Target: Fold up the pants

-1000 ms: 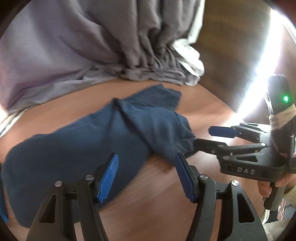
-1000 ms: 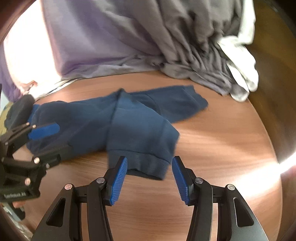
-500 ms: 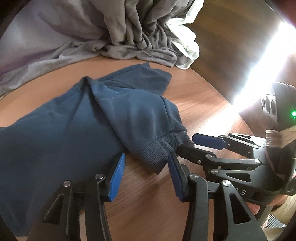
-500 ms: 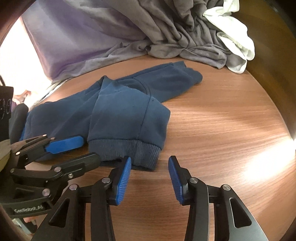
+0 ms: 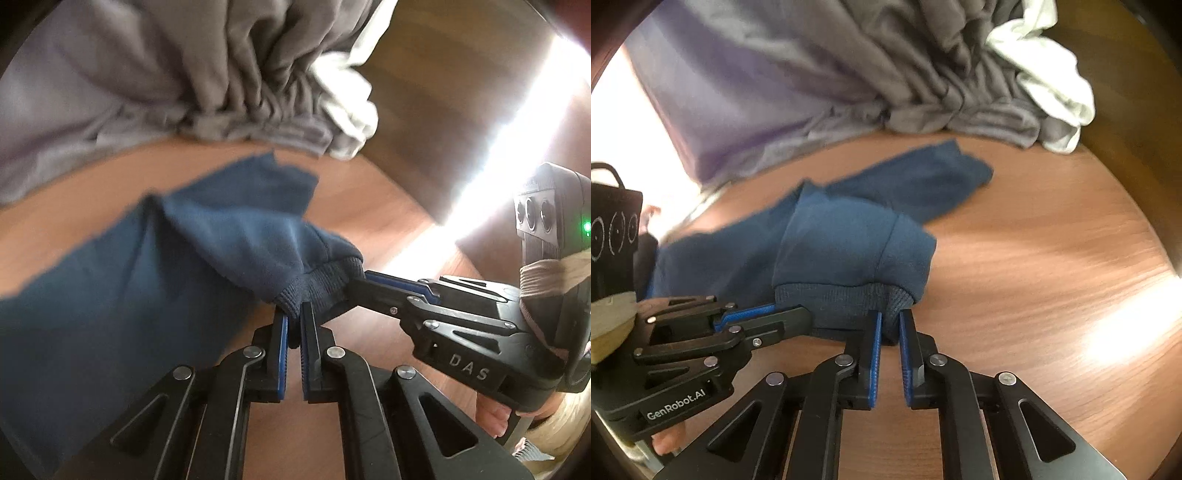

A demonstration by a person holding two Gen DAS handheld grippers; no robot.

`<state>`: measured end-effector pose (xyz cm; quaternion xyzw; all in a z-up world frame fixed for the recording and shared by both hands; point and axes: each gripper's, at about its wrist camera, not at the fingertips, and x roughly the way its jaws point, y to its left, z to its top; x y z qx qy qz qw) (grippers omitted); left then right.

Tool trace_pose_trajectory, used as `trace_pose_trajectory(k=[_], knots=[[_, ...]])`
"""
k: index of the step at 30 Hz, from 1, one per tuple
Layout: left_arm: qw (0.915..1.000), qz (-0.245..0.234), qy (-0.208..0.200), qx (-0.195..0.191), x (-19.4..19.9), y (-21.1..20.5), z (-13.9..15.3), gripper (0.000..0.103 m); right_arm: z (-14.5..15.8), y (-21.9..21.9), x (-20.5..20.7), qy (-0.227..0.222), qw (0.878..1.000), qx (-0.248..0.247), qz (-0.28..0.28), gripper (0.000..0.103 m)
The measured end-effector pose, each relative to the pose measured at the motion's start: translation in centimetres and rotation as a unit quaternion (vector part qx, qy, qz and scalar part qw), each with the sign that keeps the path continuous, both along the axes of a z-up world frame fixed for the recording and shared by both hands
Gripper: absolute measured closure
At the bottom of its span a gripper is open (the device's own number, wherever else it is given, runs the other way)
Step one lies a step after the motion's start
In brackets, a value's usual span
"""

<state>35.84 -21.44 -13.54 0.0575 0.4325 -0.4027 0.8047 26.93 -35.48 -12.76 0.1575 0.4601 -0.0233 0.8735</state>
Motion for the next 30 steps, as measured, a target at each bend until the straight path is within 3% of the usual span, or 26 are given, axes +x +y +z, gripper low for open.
trace_pose_trajectory(k=[5, 10, 19, 30], knots=[[0.9993, -0.011, -0.032, -0.012, 3.0, -1.3, 2.1, 0.096, 2.6, -2.0, 0.6, -0.047, 0.998, 0.010, -0.040, 0.095], [0.9982, -0.026, -0.054, -0.008, 6.2, -3.0, 2.9, 0.096, 3.3, -4.0, 2.7, -0.081, 0.995, 0.006, -0.065, 0.095], [0.9978, -0.045, -0.048, -0.002, 11.0, -6.2, 2.8, 0.096, 2.5, -6.6, 5.9, -0.089, 0.992, 0.010, -0.086, 0.096], [0.9976, -0.058, -0.025, 0.027, 15.5, -10.6, 0.0, 0.096, 0.0, -10.1, 9.4, -0.087, 0.988, 0.012, -0.126, 0.096]])
